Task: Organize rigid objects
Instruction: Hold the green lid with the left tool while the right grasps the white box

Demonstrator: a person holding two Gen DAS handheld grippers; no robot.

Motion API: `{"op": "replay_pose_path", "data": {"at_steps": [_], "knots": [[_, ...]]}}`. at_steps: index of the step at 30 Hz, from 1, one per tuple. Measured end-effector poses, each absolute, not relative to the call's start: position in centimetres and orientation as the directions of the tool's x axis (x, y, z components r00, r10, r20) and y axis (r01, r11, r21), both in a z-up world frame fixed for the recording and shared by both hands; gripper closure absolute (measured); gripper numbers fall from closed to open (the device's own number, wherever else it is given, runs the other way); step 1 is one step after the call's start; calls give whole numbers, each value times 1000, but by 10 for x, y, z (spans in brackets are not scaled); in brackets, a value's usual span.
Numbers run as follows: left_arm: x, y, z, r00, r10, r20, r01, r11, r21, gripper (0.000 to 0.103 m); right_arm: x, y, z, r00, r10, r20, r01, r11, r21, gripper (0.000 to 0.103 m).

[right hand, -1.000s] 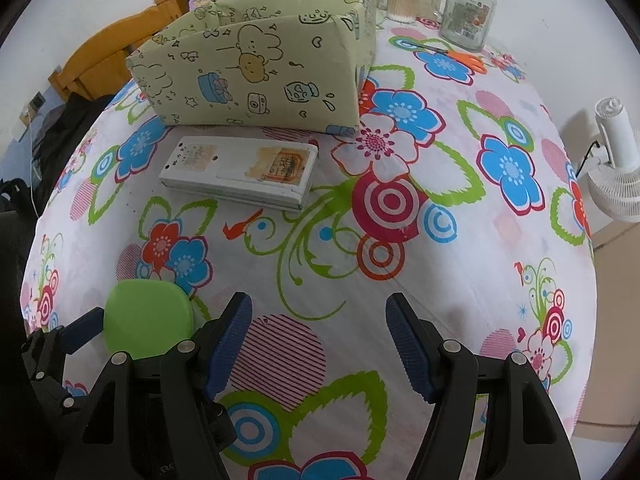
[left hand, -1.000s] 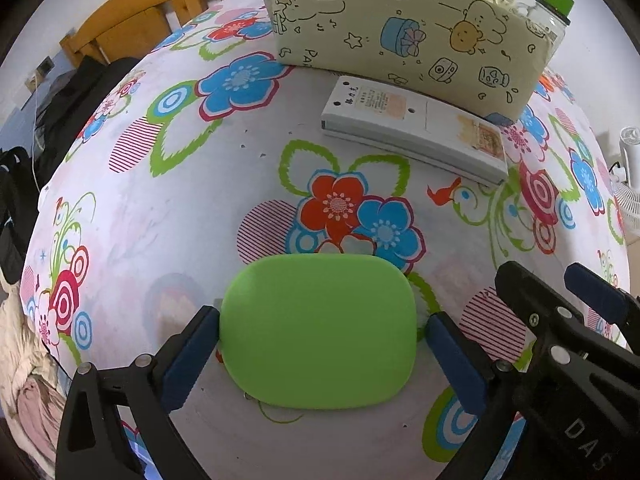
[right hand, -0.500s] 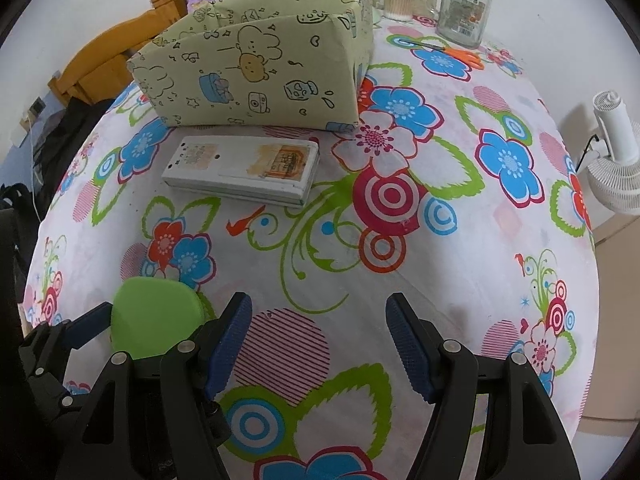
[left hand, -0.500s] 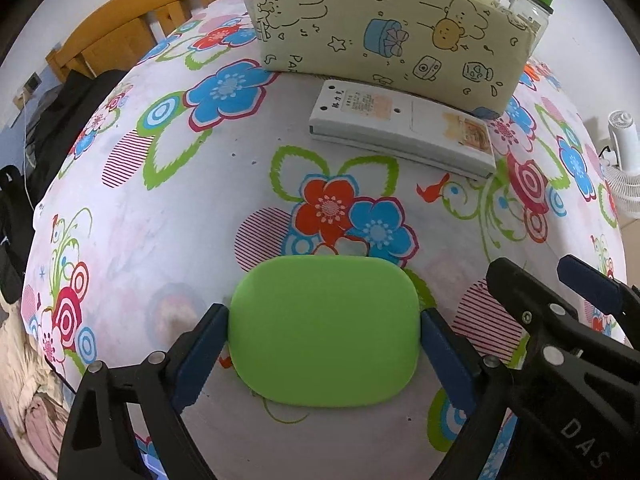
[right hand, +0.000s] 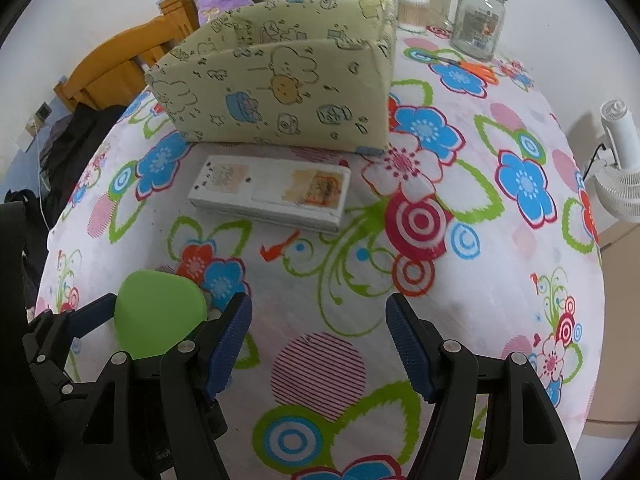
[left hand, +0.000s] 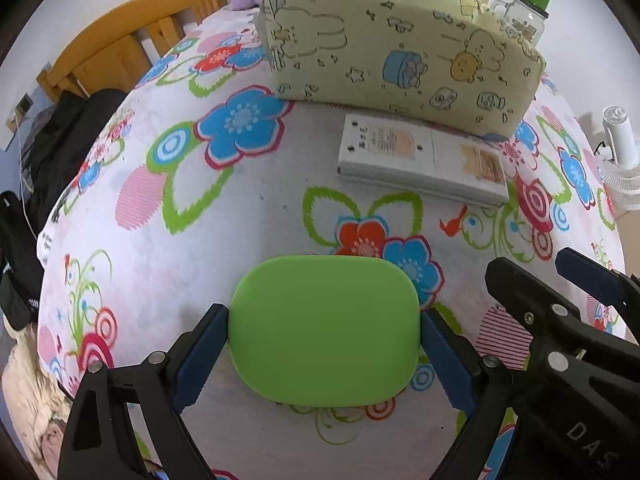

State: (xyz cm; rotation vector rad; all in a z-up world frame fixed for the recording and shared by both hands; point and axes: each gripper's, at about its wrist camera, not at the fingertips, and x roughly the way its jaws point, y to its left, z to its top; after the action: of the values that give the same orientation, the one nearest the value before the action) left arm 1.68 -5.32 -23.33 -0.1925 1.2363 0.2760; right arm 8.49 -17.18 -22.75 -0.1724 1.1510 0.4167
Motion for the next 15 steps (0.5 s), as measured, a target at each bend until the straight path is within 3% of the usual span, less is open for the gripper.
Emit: {"op": "replay_pose_path", "data": {"at_steps": [15], "knots": [[40, -9, -214, 348, 44, -937, -159, 987, -13, 8, 99, -128, -209, 367, 243, -898, -456, 889, 54, 30]]}}
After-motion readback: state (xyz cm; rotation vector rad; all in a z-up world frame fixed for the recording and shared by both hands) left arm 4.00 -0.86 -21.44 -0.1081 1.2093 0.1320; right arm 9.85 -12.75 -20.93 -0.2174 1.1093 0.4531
